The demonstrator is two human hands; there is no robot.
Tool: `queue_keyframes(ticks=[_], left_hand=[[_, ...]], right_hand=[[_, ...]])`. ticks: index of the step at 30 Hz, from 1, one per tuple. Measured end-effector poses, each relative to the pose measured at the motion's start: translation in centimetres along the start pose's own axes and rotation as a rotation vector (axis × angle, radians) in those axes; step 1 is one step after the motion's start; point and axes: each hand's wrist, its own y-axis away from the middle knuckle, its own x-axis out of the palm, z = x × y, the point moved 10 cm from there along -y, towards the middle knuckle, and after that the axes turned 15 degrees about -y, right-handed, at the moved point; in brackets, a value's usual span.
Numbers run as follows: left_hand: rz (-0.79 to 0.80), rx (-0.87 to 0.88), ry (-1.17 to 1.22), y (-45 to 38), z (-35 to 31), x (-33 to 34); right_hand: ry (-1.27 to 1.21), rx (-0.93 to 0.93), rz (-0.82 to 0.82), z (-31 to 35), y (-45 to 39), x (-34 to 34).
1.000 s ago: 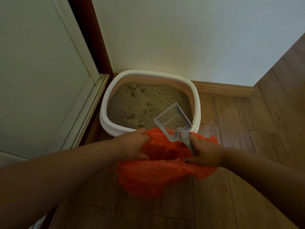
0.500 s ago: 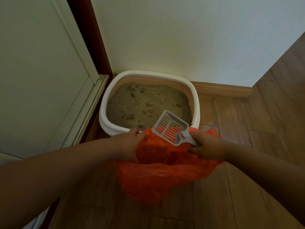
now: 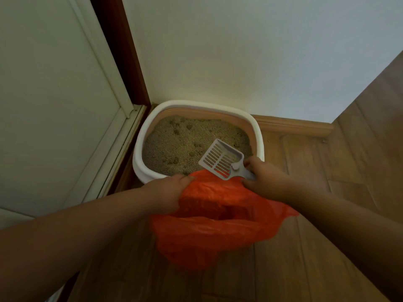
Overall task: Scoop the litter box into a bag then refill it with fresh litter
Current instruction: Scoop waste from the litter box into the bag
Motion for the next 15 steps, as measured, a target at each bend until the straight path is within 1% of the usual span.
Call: queue_keyframes(ticks=[4, 7, 9, 11, 15], left_hand=[[0.004, -0.017, 0.047, -0.6, 0.5, 0.2], [-0.035, -0.012, 0.051, -0.7, 0.5, 0.4], [-0.055, 0.006, 0.045, -0.5, 0.3, 0.6], [-0.062, 0.036, 0.058, -0.3, 0.1, 0.5], [-0.028, 0.075, 0.106, 0.2, 0.3, 0.7]], right_hand=[[0.161, -0.065, 0.031, 3.3, -2.4, -1.4], [0.32, -0.106, 0.072, 5.0, -5.1, -1.4], [0.376, -0.108, 0.076, 5.2, -6.7, -1.0], [0.389, -0.104, 0.072, 4.9, -7.8, -0.1], [0.266, -0.084, 0.046, 3.2, -8.1, 1.2]])
